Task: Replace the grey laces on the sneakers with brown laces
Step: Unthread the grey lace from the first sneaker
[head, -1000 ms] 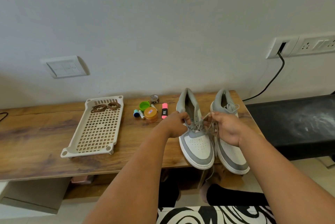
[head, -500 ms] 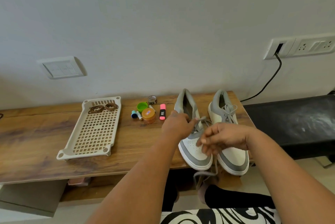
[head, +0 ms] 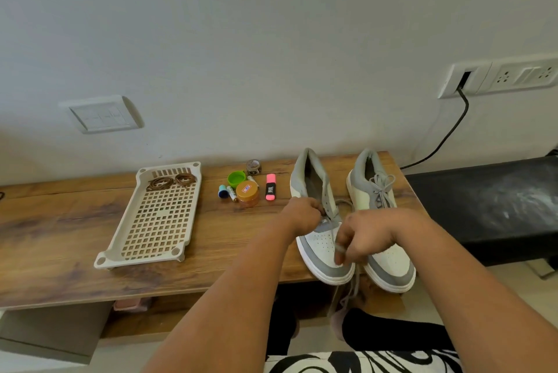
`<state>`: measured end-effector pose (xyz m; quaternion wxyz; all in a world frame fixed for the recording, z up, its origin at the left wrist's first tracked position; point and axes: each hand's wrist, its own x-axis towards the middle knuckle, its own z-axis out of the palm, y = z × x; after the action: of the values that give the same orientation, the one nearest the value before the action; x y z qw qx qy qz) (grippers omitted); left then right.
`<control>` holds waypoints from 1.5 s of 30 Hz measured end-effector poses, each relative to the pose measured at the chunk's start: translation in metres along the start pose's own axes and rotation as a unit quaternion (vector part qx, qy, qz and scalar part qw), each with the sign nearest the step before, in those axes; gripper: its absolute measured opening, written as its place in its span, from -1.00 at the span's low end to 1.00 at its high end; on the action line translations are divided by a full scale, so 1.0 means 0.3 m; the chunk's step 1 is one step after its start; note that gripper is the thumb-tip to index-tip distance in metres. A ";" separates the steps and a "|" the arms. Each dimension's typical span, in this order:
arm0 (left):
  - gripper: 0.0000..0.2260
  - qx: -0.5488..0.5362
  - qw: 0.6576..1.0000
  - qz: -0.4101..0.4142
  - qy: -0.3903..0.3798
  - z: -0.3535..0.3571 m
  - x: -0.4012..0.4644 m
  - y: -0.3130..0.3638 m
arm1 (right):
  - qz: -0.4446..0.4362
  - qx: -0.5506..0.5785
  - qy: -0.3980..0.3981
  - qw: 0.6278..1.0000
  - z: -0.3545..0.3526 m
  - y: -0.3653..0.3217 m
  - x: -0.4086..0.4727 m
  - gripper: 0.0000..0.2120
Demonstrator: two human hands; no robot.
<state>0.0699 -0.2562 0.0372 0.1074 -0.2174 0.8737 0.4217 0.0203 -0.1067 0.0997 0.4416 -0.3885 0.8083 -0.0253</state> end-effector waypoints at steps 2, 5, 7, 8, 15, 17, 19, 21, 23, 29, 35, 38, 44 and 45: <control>-0.78 0.003 1.000 0.003 0.015 0.010 -0.003 0.010 | -0.006 0.031 -0.044 0.999 -0.002 -0.023 -0.026 -0.71; -0.72 0.042 0.999 0.004 0.017 0.026 0.007 0.012 | 0.013 -0.038 0.167 0.985 0.011 0.002 0.027 -0.71; -0.67 0.065 0.998 0.001 0.015 0.027 0.010 0.012 | 0.000 0.008 0.293 0.956 0.026 0.045 0.084 -0.71; -0.68 0.051 0.999 -0.003 0.014 0.024 0.012 0.008 | -0.020 0.040 0.313 0.949 0.034 0.066 0.112 -0.64; -0.90 -0.067 0.997 0.021 0.032 0.005 -0.001 -0.024 | -0.046 0.040 0.288 0.956 0.070 0.085 0.190 -0.43; -0.92 -0.093 0.994 0.034 0.045 -0.009 -0.007 -0.028 | -0.054 0.067 0.304 0.949 0.061 0.086 0.184 -0.48; -0.94 -0.128 0.988 0.061 0.057 -0.033 -0.023 -0.023 | -0.057 0.080 0.312 0.945 0.056 0.094 0.176 -0.57; -0.95 -0.219 0.970 0.090 0.050 -0.064 -0.045 -0.017 | -0.053 0.087 0.314 0.944 0.055 0.109 0.173 -0.66; -0.95 -0.401 0.908 0.124 0.004 -0.101 -0.068 -0.020 | -0.047 0.088 0.320 0.942 0.054 0.122 0.175 -0.70; -0.88 -0.736 0.649 0.177 -0.075 -0.179 -0.106 -0.031 | -0.053 0.104 0.323 0.939 0.051 0.129 0.183 -0.73; -0.72 0.063 0.966 0.082 0.237 -0.074 -0.047 -0.028 | -0.052 0.144 0.343 0.927 0.058 0.136 0.195 -0.79; -0.73 0.178 0.955 0.123 0.203 -0.039 -0.032 -0.017 | -0.061 0.174 0.372 0.910 0.068 0.127 0.199 -0.85; -0.72 0.278 0.954 0.101 0.047 0.024 -0.002 -0.018 | -0.052 0.150 0.377 0.913 0.086 0.128 0.208 -0.71; -0.72 0.273 0.956 0.098 0.043 0.020 0.001 -0.021 | -0.033 0.154 0.360 0.919 0.084 0.134 0.209 -0.70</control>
<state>0.0725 -0.2551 0.0290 0.0829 -0.1116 0.9763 0.1656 -0.0049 -0.1118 0.0254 0.1736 -0.3069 0.8857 -0.3020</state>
